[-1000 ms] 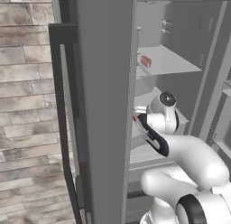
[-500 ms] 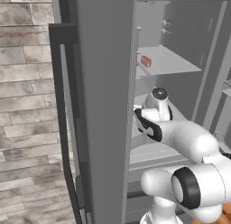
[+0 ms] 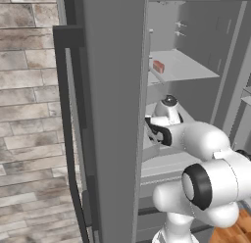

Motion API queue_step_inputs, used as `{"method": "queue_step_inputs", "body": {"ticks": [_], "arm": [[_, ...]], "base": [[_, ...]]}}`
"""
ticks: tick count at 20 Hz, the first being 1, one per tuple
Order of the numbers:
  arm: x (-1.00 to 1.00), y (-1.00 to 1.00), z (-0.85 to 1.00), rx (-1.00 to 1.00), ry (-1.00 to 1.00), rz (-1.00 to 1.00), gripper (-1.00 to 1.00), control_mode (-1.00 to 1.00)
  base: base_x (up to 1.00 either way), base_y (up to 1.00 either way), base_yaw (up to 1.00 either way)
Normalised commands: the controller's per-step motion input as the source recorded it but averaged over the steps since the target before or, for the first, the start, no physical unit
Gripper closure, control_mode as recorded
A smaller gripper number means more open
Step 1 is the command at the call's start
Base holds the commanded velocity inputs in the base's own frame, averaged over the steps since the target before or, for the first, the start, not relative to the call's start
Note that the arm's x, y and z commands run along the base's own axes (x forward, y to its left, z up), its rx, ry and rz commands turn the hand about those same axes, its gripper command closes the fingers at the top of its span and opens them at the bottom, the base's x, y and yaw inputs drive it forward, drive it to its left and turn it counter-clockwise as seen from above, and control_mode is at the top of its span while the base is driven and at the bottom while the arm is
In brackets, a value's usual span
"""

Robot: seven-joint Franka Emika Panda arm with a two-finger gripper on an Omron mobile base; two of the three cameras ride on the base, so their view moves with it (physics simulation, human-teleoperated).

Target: Place one mushroom and one steak in each tupperware on the nearby counter, to pack two identical lunches.

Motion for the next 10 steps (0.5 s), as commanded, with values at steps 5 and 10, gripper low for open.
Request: {"method": "queue_step_inputs", "body": {"ticks": [5,10], "arm": [[0.12,0.0,-0.23,0.0,0.0,-0.01,-1.0,-1.0],[0.32,0.01,-0.16,0.0,0.0,0.0,-1.0,-1.0]], "base": [[0.0,0.0,0.0],[0.0,0.0,0.0]]}}
